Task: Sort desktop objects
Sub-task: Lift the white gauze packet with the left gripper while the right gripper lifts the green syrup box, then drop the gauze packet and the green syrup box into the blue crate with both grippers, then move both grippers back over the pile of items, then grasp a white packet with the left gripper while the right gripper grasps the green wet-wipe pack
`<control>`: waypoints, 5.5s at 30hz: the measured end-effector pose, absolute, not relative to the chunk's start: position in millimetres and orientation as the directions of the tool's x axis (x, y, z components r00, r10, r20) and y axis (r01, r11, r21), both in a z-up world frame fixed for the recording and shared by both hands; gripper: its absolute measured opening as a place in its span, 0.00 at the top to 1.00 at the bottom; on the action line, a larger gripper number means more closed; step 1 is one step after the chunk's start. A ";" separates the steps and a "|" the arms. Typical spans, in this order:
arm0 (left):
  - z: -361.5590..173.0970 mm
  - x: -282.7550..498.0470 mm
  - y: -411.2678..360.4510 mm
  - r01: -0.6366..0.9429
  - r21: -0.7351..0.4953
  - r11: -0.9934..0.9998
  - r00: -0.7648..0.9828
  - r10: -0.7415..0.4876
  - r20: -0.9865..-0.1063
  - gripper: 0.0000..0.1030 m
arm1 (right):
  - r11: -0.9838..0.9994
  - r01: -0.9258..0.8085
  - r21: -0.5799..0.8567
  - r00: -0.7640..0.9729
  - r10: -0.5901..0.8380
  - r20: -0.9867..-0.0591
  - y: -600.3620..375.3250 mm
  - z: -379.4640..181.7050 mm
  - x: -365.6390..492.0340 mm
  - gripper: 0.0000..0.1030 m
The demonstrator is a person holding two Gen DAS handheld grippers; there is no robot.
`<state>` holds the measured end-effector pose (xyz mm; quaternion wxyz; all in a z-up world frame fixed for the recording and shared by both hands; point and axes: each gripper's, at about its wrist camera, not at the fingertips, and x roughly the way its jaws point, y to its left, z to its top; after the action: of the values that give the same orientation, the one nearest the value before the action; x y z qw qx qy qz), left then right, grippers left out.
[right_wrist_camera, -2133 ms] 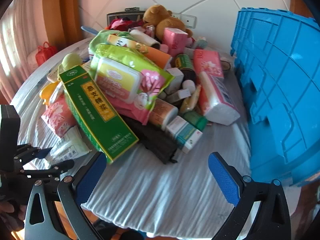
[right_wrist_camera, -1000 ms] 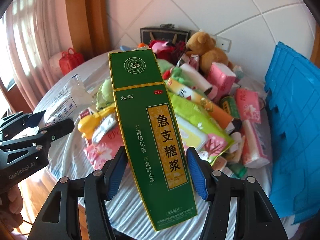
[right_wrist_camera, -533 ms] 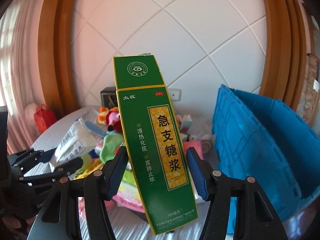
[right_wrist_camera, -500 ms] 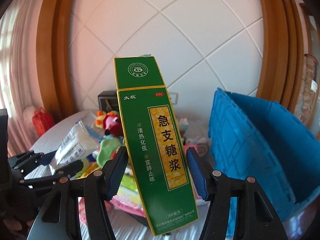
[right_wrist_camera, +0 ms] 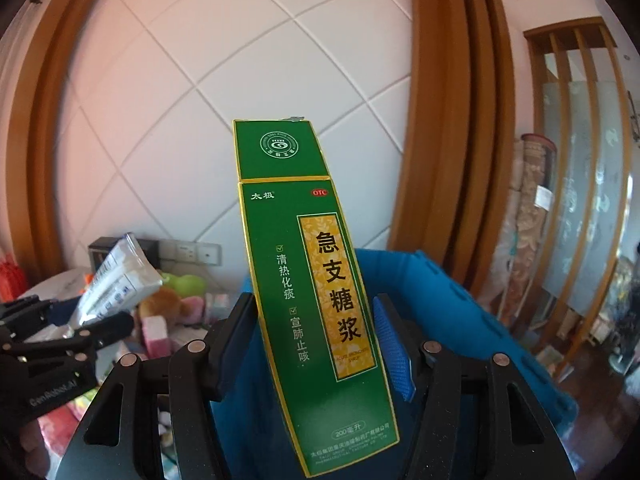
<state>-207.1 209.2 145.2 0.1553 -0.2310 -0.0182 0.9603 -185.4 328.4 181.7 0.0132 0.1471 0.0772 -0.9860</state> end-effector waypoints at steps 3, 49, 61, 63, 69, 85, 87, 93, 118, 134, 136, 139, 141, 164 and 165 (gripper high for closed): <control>143.3 -218.9 258.3 -0.322 -0.088 -0.943 -0.818 0.324 -0.475 0.55 | -0.987 -0.009 -0.159 -0.944 0.061 -0.324 375.2 169.1 -199.8 0.43; 99.8 -259.7 375.1 -0.264 -0.029 -0.964 -0.649 0.200 -0.734 0.24 | -0.953 -0.053 -0.298 -0.766 0.231 -0.600 474.6 112.3 -290.1 0.18; 102.5 -237.3 362.8 -0.242 0.001 -0.970 -0.698 0.173 -0.695 0.23 | -0.962 -0.085 -0.259 -0.795 0.222 -0.564 479.4 117.4 -285.0 0.00; 108.4 -228.9 357.1 -0.239 -0.007 -0.971 -0.722 0.182 -0.667 0.23 | -0.965 -0.090 -0.246 -0.801 0.217 -0.558 481.2 118.4 -283.0 0.00; 128.8 -205.2 325.5 -0.212 -0.083 -0.974 -0.791 0.221 -0.570 0.23 | -0.960 -0.113 -0.257 -0.829 0.234 -0.507 477.4 120.0 -274.3 0.00; 131.1 -170.1 205.4 -0.029 -0.130 -0.991 -0.882 0.086 -0.464 0.23 | -0.990 0.002 -0.138 -0.934 0.047 -0.354 445.3 133.0 -212.2 0.00; 125.2 -167.5 189.0 -0.001 -0.123 -0.992 -0.880 0.060 -0.472 0.23 | -0.993 0.038 -0.109 -0.945 0.000 -0.326 433.7 137.9 -200.9 0.00; 101.5 -155.6 125.6 0.084 -0.123 -0.989 -0.873 -0.014 -0.487 0.23 | -0.976 0.214 -0.042 -0.940 -0.195 -0.279 383.9 150.6 -180.0 0.00; -65.0 -127.2 -108.7 0.331 0.031 -0.943 -0.662 -0.256 -0.705 0.23 | -0.845 0.522 -0.119 -0.827 -0.467 -0.311 156.7 95.3 -144.8 0.00; -129.8 -175.1 -131.3 0.293 0.077 -0.953 -0.571 -0.239 -0.785 0.23 | -0.846 0.530 -0.056 -0.634 -0.352 -0.689 87.5 -59.0 -213.9 0.00; -131.8 -180.2 -130.0 0.305 0.121 -0.944 -0.579 -0.285 -0.763 0.23 | -0.854 0.517 -0.059 -0.624 -0.329 -0.709 86.4 -72.0 -218.6 0.00; -134.2 -189.4 -130.0 0.305 0.163 -0.938 -0.576 -0.318 -0.753 0.23 | -0.858 0.510 -0.053 -0.605 -0.314 -0.731 86.6 -83.1 -223.5 0.00; -134.8 -193.4 -131.9 0.304 0.159 -0.939 -0.579 -0.314 -0.752 0.23 | -0.858 0.511 -0.044 -0.588 -0.312 -0.747 86.4 -88.4 -226.7 0.00; -98.2 -162.5 -152.8 0.290 -0.085 -0.953 -0.649 -0.131 -0.749 0.88 | -0.771 0.637 0.001 -0.450 -0.373 -0.812 48.7 -108.7 -264.3 0.00; -95.8 -162.2 -151.4 0.286 -0.085 -0.955 -0.655 -0.130 -0.744 0.88 | -0.764 0.646 -0.001 -0.446 -0.376 -0.813 45.9 -108.9 -265.8 0.00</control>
<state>-162.2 -151.4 -95.8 -0.1148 -0.3990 -0.0975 0.9045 -265.8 45.9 -108.9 0.3056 0.4286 0.1576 -0.8355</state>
